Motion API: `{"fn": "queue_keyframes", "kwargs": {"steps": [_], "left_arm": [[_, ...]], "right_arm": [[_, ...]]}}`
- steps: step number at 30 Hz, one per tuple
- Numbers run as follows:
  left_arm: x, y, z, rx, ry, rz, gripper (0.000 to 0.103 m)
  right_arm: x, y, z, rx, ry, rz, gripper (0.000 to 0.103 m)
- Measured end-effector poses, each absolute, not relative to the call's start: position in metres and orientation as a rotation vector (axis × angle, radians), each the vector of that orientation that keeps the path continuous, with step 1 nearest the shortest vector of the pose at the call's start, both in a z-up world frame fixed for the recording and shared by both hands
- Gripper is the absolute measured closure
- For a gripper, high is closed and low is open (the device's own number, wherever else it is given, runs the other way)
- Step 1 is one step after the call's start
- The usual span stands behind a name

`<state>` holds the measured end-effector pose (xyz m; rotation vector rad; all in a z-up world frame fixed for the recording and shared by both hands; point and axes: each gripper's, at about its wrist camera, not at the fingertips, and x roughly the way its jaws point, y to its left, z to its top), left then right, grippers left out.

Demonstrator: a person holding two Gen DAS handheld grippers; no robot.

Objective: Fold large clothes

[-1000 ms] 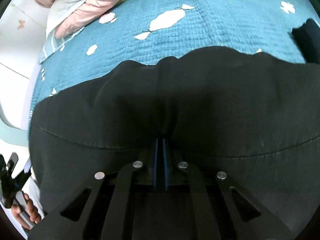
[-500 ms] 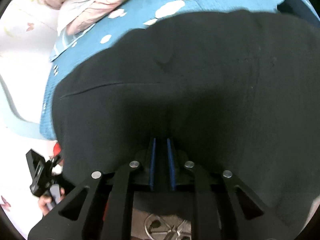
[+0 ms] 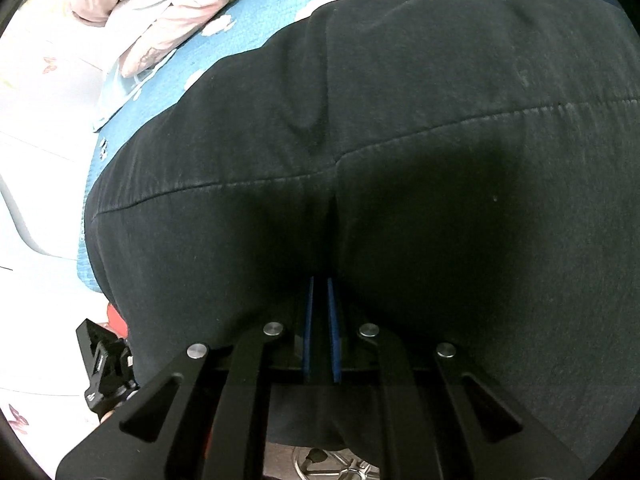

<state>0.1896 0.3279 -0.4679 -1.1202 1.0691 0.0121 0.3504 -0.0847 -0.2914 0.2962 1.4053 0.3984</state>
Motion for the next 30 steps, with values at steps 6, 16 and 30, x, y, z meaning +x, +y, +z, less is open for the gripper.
{"fn": "queue_keyframes", "kwargs": {"steps": [6, 16, 30], "left_arm": [[0.191, 0.325, -0.476, -1.149, 1.054, -0.014, 0.004], [0.184, 0.326, -0.484, -1.213, 1.051, -0.027, 0.004], [0.183, 0.326, -0.470, -1.139, 1.090, -0.117, 0.025]], "right_arm": [[0.345, -0.091, -0.289, 0.363, 1.403, 0.401, 0.098], [0.293, -0.103, -0.295, 0.446, 1.465, 0.374, 0.099], [0.317, -0.097, -0.327, 0.485, 1.457, 0.341, 0.100]]}}
